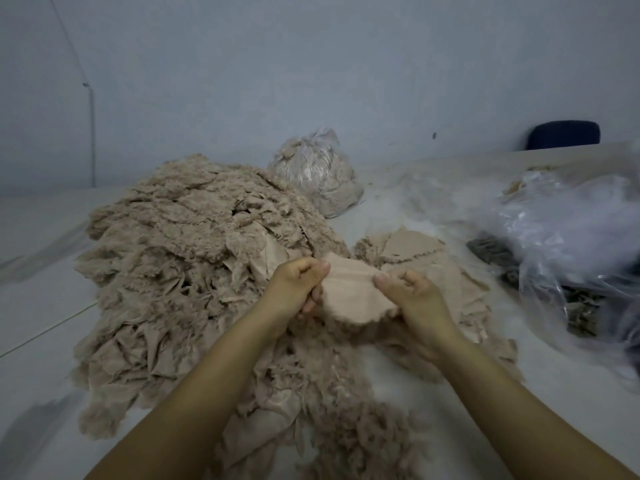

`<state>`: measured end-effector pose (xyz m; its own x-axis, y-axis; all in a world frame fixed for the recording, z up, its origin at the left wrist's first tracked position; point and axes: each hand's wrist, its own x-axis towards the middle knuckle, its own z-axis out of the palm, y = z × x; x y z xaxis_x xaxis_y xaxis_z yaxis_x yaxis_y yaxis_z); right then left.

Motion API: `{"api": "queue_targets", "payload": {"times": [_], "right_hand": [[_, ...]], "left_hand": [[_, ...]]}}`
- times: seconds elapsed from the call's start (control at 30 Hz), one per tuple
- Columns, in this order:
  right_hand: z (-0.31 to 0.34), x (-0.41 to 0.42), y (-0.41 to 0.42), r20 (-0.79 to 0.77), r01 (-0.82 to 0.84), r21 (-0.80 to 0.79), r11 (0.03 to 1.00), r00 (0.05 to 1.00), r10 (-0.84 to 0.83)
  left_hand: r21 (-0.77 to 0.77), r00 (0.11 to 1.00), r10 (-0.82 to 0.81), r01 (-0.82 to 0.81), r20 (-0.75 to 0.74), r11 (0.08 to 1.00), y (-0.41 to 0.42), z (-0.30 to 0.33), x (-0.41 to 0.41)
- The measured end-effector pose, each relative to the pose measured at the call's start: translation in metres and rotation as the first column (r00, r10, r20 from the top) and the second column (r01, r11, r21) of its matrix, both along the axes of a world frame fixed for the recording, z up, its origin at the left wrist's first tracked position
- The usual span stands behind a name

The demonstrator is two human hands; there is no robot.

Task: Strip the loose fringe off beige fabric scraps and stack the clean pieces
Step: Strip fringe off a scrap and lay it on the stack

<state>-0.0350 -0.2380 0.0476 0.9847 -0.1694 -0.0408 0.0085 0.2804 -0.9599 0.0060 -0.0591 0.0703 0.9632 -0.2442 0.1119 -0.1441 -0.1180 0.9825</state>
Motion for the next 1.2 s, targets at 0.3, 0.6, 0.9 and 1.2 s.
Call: {"api": "queue_targets", "payload": {"times": [0.3, 0.6, 0.9, 1.2], "right_hand": [[0.011, 0.031, -0.082, 0.12, 0.206, -0.947, 0.246, 0.939, -0.323], [-0.032, -0.007, 0.044, -0.092, -0.307, -0.512, 0.802, 0.948, 0.304], [-0.026, -0.005, 0.052, -0.017, -0.434, 0.089, 0.897, 0.899, 0.437], [-0.026, -0.004, 0.05, 0.032, -0.385, -0.063, 0.921, 0.921, 0.387]], "left_hand": [[0.74, 0.981, 0.161, -0.191, 0.113, 0.644, 0.081, -0.028, 0.024], [0.276, 0.978, -0.032, 0.089, -0.206, 0.957, 0.072, -0.028, -0.002], [-0.08, 0.998, -0.047, 0.044, -0.034, 0.996, 0.054, -0.012, -0.006], [0.133, 0.986, -0.075, 0.055, 0.149, 0.99, 0.035, -0.015, -0.007]]}}
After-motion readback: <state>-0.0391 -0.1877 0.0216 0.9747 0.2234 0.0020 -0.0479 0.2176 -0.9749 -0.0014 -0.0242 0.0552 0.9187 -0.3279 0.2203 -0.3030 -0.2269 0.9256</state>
